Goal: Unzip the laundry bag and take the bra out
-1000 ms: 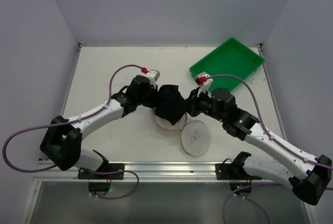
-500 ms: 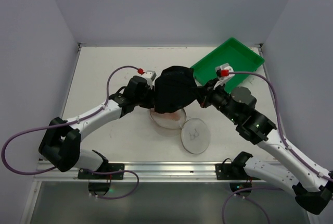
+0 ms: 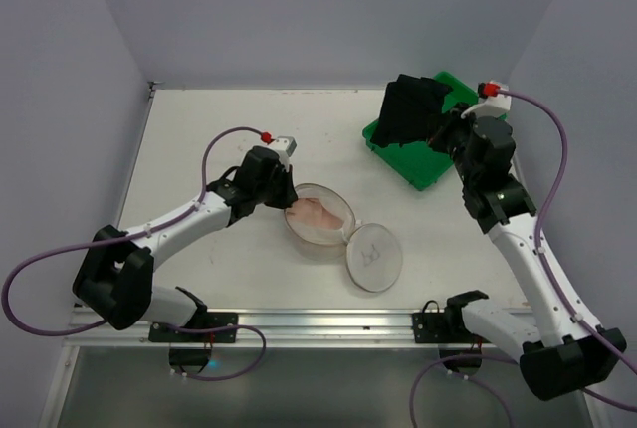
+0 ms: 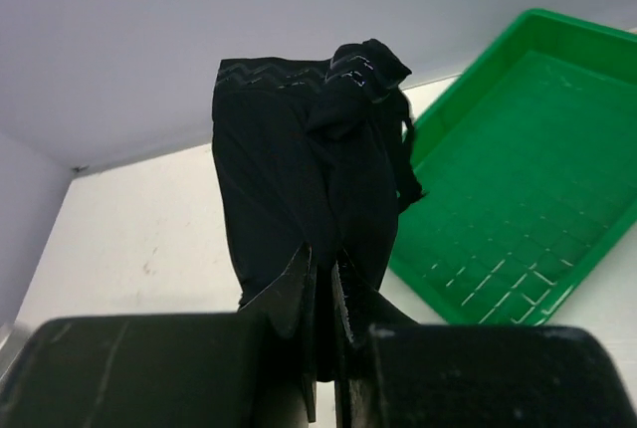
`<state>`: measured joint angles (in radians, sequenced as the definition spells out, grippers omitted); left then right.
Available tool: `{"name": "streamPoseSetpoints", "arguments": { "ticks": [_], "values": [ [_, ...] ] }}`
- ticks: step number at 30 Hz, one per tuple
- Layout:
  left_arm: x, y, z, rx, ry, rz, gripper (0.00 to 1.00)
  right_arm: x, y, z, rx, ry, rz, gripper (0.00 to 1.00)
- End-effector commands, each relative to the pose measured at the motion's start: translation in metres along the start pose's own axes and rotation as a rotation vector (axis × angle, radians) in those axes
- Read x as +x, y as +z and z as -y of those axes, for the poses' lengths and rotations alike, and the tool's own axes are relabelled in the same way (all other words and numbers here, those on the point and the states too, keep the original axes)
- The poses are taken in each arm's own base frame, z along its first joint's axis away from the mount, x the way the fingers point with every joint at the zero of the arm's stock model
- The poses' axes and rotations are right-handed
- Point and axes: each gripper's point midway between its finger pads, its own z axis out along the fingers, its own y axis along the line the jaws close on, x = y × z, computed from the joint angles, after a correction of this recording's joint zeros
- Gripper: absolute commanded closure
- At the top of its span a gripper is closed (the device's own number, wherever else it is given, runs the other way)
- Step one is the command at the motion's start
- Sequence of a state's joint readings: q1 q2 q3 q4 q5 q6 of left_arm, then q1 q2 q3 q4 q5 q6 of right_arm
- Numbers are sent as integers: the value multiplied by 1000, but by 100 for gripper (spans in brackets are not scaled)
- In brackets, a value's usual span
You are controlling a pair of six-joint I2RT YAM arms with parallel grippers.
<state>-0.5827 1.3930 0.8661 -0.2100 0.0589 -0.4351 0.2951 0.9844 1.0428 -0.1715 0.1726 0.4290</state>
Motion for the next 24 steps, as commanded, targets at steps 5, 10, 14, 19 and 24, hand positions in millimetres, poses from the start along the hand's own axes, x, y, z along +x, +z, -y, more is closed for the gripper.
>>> {"name": "streamPoseSetpoints", "arguments": {
  "ticks": [5, 10, 14, 19, 24],
  "values": [
    [-8, -8, 1, 15, -5, 39, 94, -44, 48, 68, 176, 195, 108, 100],
    [-9, -8, 4, 30, -6, 40, 94, -48, 95, 114, 222, 277, 123, 100],
    [-9, -7, 3, 31, -6, 40, 94, -40, 124, 140, 278, 338, 125, 100],
    [-9, -7, 3, 35, -9, 38, 94, -20, 159, 176, 389, 387, 131, 100],
    [-9, -6, 3, 38, -12, 34, 95, -7, 188, 189, 356, 435, 147, 100]
  ]
}}
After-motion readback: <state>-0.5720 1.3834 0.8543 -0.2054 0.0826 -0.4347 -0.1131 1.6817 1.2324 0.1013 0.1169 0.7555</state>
